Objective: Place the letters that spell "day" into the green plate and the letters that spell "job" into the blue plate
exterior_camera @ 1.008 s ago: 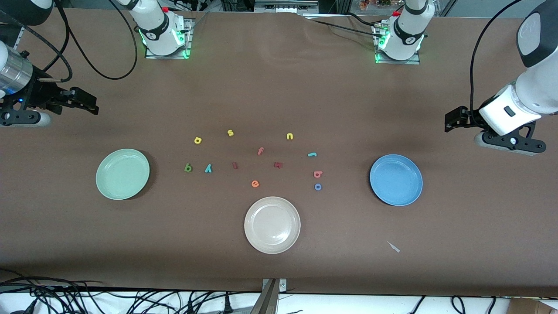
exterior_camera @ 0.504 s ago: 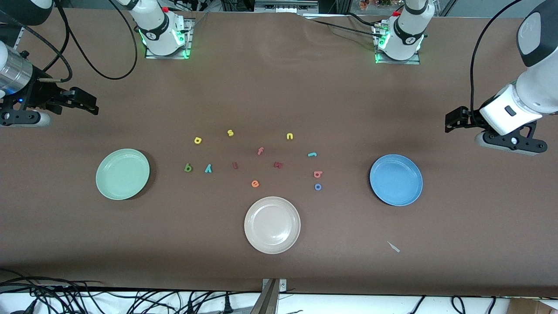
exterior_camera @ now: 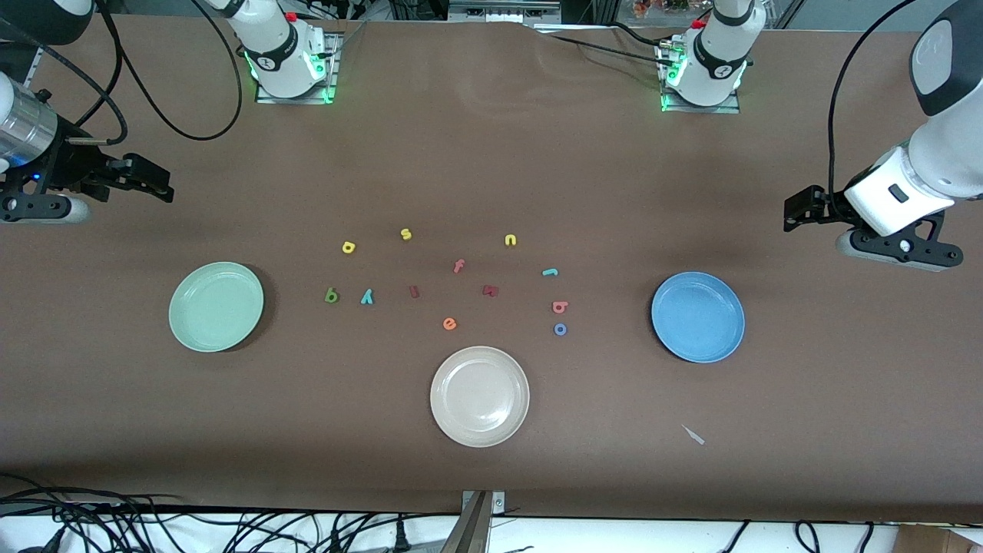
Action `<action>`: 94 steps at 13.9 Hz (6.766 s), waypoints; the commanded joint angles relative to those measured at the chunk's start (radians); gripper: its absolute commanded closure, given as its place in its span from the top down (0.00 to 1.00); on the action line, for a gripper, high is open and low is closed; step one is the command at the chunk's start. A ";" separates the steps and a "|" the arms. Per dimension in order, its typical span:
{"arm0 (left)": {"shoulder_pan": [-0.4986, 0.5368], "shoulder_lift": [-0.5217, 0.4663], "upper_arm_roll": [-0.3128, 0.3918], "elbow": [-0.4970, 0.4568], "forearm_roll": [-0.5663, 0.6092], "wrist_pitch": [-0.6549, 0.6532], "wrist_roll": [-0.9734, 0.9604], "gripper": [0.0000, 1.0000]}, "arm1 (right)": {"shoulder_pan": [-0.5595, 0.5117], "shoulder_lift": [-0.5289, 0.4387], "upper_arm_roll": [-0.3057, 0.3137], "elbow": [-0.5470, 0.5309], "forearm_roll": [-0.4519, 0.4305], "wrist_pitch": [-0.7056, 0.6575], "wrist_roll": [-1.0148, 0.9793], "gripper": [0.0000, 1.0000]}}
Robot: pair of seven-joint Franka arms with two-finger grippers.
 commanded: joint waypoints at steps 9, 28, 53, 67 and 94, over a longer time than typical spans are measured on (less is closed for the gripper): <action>0.024 -0.011 0.002 -0.017 -0.004 0.021 0.006 1.00 | -0.002 -0.005 -0.001 -0.002 0.010 0.005 0.002 1.00; 0.012 0.000 0.002 -0.014 -0.001 0.022 0.006 1.00 | -0.002 -0.005 -0.001 0.000 0.010 0.005 0.002 1.00; -0.327 0.498 -0.010 0.351 -0.002 0.120 -0.219 1.00 | 0.001 0.084 0.002 0.003 0.021 0.039 0.001 1.00; -0.479 0.733 -0.010 0.285 0.015 0.545 -0.448 0.90 | 0.168 0.155 0.017 -0.150 0.024 0.245 0.172 1.00; -0.314 0.662 -0.002 0.285 0.081 0.259 -0.191 0.00 | 0.216 0.512 0.012 -0.367 0.021 1.011 0.295 0.92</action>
